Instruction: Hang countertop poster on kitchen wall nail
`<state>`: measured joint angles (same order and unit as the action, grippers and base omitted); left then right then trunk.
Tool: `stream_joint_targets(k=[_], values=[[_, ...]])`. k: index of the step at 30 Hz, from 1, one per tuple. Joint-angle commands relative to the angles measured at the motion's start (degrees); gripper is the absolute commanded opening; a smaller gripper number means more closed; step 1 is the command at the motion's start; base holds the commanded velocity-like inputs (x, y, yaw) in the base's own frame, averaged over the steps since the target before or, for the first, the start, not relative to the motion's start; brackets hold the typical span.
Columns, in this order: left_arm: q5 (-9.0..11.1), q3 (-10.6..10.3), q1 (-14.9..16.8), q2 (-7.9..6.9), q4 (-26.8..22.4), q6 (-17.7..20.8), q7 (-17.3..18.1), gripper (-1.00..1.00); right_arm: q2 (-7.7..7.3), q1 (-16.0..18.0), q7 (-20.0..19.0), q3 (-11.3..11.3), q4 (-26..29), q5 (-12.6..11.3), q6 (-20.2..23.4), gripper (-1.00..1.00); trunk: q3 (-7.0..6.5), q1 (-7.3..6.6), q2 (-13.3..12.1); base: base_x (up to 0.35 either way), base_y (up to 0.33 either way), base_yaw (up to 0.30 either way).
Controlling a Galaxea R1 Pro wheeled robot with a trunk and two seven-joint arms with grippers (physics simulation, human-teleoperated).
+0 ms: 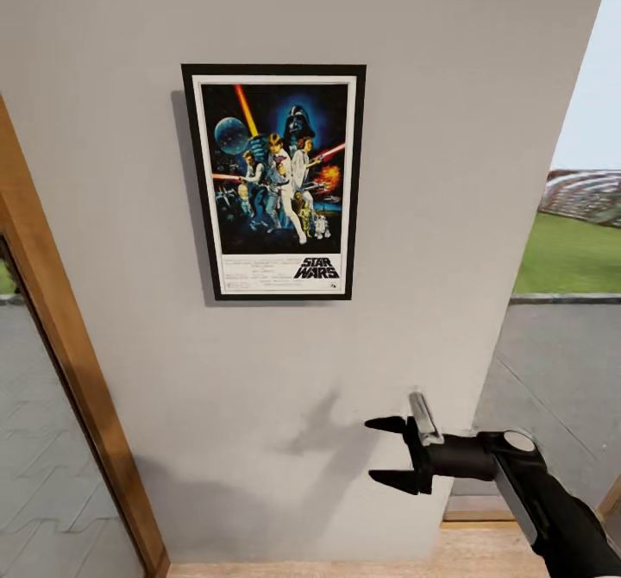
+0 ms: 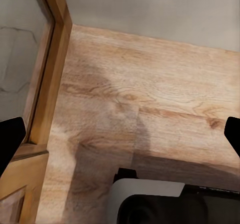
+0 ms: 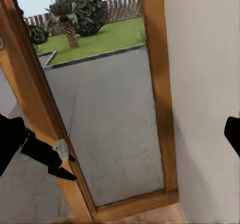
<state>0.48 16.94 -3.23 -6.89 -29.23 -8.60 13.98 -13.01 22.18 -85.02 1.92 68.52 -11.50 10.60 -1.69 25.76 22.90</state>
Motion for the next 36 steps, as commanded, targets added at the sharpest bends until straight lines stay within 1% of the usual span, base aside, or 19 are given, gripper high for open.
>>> stream_joint_targets(k=[1, 2, 5, 7, 8, 10, 14, 16, 17, 18, 19, 20, 21, 22, 25, 28, 30, 34, 36], values=[[0.1, 0.3, 0.0, 0.03, 0.0, 0.0, 0.4, 1.0, -0.07, -2.4, 0.0, 0.1, -0.9, -0.3, -0.1, 1.0, 0.0, 0.02, 0.0, -0.001, 0.0, 0.0], [0.1, 0.2, 0.0, 0.03, 0.0, 0.0, 0.4, 1.0, -0.22, -5.2, 0.2, 0.1, -3.7, -0.2, -0.7, 1.0, 0.0, 0.02, 0.0, 0.0, 0.0, 0.0], [0.1, 0.2, 0.0, 0.03, 0.0, 0.0, 0.4, 1.0, -1.08, -6.8, 0.3, 0.1, -9.0, -0.2, -1.2, 1.0, 0.0, 0.02, 0.0, 0.0, 0.0, 0.0], [0.1, 0.2, 0.0, 0.03, 0.0, 0.0, 0.4, 1.0, -1.77, -7.7, 0.4, 0.1, -16.8, -0.2, -3.4, 1.0, 0.0, 0.02, 0.0, 0.0, 0.0, 0.0], [0.1, 0.2, 0.0, 0.08, 0.0, -0.1, 0.3, 1.0, -2.27, -8.1, 0.6, 0.1, -25.5, -0.2, -7.8, 1.0, 0.0, 0.02, 0.0, 0.0, 0.0, 0.0], [0.1, 0.1, 0.0, 0.1, 0.0, -0.1, 0.3, 1.0, -2.72, -8.3, 1.4, 0.1, -33.7, -0.2, -12.4, 1.0, 0.0, 0.02, 0.0, 0.0, 0.0, 0.0], [0.1, 0.1, 0.0, 0.11, 0.0, -0.1, 0.2, 1.0, -3.03, -8.5, 6.3, 0.2, -43.3, -0.2, -16.0, 1.0, 0.0, 0.02, 0.0, 0.0, 0.0, 0.0], [0.0, 0.0, 0.0, 0.12, 0.0, -0.1, 0.2, 1.0, -3.14, -8.5, 15.6, 0.5, -51.3, -0.2, -17.5, 1.0, 0.0, 0.02, 0.0, 0.0, 0.0, 0.0], [0.0, 0.0, 0.0, 0.12, 0.0, -0.1, 0.2, 1.0, -3.13, -8.5, 18.3, 0.5, -53.0, -0.2, -17.6, 1.0, 0.0, 0.02, 0.0, 0.0, 0.0, 0.0], [0.0, 0.0, 0.0, 0.12, 0.0, -0.1, 0.2, 1.0, -3.06, -8.5, 23.9, 0.6, -56.0, -0.2, -17.9, 1.0, 0.0, 0.02, 0.0, 0.0, 0.0, 0.0], [0.0, 0.0, 0.0, 0.12, 0.0, -0.1, 0.2, 1.0, -2.99, -8.5, 26.7, 0.6, -57.3, -0.1, -18.0, 1.0, 0.0, 0.02, 0.0, 0.0, 0.0, 0.0], [0.0, 0.0, 0.0, 0.12, 0.0, -0.1, 0.2, 1.0, -2.86, -8.5, 32.8, 0.7, -59.7, -0.1, -18.1, 1.0, 0.0, 0.02, 0.0, 0.0, 0.0, 0.0], [0.0, 0.0, 0.0, 0.12, 0.0, -0.1, 0.2, 1.0, -2.78, -8.5, 36.0, 0.7, -60.7, -0.2, -18.1, 1.0, 0.0, 0.02, 0.0, 0.0, 0.0, 0.0], [0.0, 0.0, 0.0, 0.12, 0.0, -0.1, 0.2, 1.0, -2.58, -8.6, 42.1, 0.7, -62.6, -0.2, -18.1, 1.0, 0.0, 0.02, 0.0, 0.0, 0.0, 0.0], [0.0, 0.0, 0.0, 0.12, 0.0, -0.1, 0.2, 1.0, -1.88, -8.6, 51.3, 0.7, -64.8, -0.2, -18.2, 1.0, 0.0, 0.02, 0.0, 0.0, 0.0, 0.0], [-0.1, -0.1, 0.0, 0.12, 0.1, -0.1, 0.2, 1.0, 0.0, -8.6, 68.0, 0.7, -66.9, -0.3, -18.2, 1.0, 0.0, 0.02, 0.0, 0.0, 0.0, 0.0], [-0.1, -0.1, 0.0, 0.12, 0.1, -0.1, 0.2, 1.0, 0.69, -8.6, 74.0, 0.7, -67.4, -0.3, -18.2, 1.0, 0.0, 0.02, 0.0, 0.0, 0.0, 0.0], [-0.1, -0.2, 0.0, 0.12, 0.1, -0.1, 0.2, 1.0, 1.52, -8.6, 80.0, 0.7, -67.8, -0.4, -18.3, 1.0, 0.0, 0.02, 0.0, 0.0, 0.0, 0.0], [-0.1, -0.2, 0.0, 0.12, 0.1, -0.1, 0.2, 1.0, 1.57, -8.6, 80.2, 0.7, -67.8, -0.4, -18.3, 1.0, 0.0, 0.02, 0.0, 0.0, 0.0, 0.0]])
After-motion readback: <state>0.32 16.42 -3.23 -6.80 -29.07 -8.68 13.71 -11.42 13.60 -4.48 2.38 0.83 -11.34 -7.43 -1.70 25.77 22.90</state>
